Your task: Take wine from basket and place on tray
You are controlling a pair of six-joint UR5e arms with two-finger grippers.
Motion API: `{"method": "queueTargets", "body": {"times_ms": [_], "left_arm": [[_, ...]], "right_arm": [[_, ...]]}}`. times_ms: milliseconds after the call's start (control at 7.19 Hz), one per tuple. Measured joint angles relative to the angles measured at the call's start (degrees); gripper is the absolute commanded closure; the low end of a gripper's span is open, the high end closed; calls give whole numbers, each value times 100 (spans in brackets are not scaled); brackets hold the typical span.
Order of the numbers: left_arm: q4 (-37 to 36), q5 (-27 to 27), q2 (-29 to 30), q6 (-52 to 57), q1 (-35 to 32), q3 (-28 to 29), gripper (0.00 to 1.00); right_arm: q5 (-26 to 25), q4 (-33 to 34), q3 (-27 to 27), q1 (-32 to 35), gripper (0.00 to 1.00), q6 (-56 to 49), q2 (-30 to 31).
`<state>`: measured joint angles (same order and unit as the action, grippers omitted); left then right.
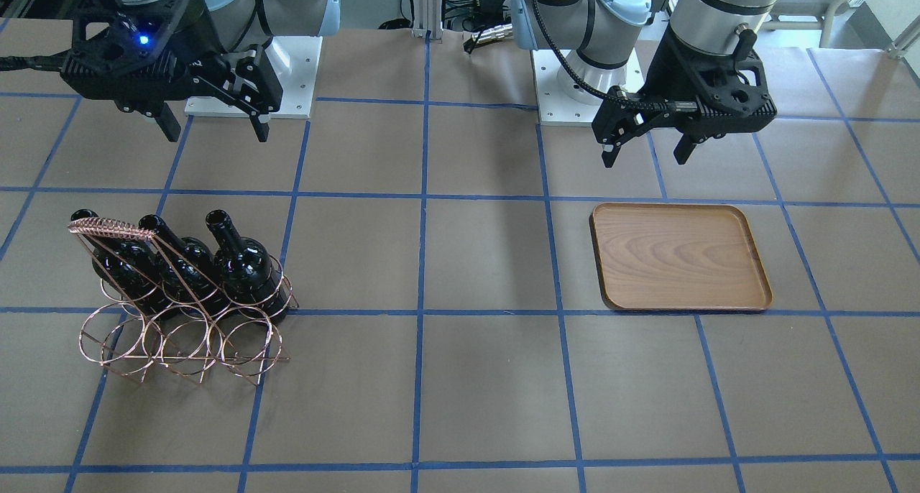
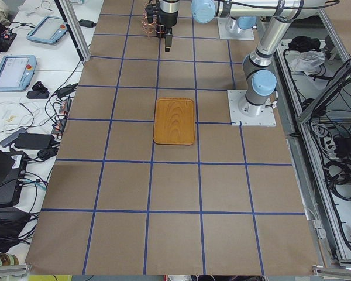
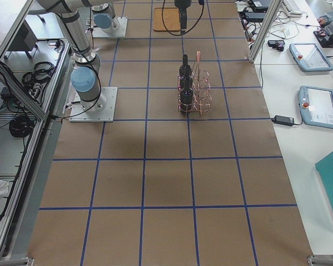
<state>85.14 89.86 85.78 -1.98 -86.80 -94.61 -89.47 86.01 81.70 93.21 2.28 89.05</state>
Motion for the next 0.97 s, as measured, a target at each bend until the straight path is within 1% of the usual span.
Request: {"method": "queueTargets", "body": {"times_ms": [974], "left_arm": [[12, 31, 0, 5, 21, -5, 0]], "right_arm": [[5, 4, 48, -7, 0, 60, 16]]}}
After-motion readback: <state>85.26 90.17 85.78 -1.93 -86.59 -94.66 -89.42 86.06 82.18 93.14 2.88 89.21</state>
